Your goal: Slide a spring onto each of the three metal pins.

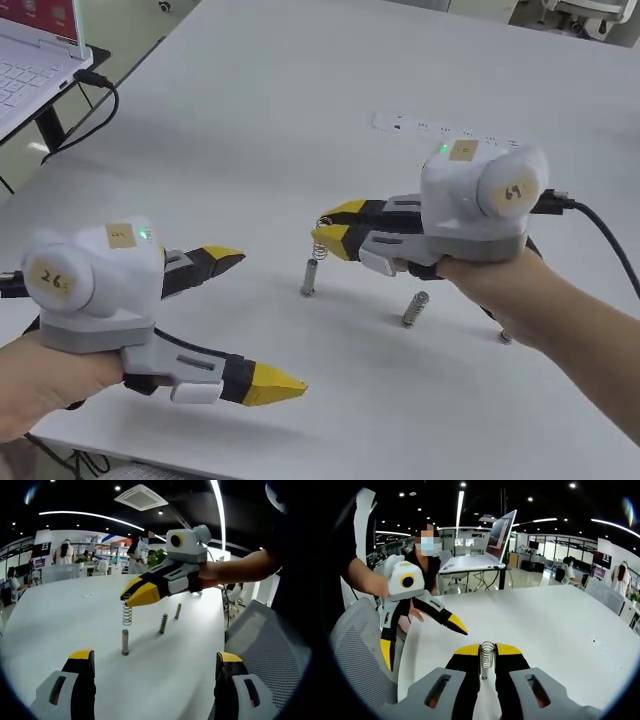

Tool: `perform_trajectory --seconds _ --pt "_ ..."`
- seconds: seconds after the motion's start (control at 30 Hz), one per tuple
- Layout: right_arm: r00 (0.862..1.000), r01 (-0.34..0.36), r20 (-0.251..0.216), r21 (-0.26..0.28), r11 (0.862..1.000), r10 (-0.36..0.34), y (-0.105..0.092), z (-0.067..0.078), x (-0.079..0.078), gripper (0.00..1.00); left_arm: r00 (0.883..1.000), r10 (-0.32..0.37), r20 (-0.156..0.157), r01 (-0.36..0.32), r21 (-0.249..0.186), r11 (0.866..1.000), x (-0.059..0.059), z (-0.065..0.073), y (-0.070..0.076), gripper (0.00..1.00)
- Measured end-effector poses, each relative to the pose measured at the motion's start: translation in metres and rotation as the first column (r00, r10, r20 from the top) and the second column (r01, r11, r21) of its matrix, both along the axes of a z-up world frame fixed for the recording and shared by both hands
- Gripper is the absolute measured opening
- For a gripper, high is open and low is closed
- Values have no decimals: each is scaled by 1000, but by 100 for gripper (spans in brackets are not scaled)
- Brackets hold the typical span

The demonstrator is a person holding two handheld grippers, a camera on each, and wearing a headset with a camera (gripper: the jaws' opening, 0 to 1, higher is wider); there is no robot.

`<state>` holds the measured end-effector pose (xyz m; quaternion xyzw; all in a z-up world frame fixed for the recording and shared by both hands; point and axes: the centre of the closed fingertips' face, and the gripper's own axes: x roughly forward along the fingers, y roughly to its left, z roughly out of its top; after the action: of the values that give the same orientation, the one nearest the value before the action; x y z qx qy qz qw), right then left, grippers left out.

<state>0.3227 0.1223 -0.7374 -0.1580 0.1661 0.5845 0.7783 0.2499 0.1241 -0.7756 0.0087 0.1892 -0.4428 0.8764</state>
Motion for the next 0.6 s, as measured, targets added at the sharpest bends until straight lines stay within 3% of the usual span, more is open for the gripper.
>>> perform_trajectory --seconds 0.6 --pt "1000 7 -28 -2 1000 -7 1 -7 0 7 1000 8 -4 -8 -7 1000 -1 0 1 98"
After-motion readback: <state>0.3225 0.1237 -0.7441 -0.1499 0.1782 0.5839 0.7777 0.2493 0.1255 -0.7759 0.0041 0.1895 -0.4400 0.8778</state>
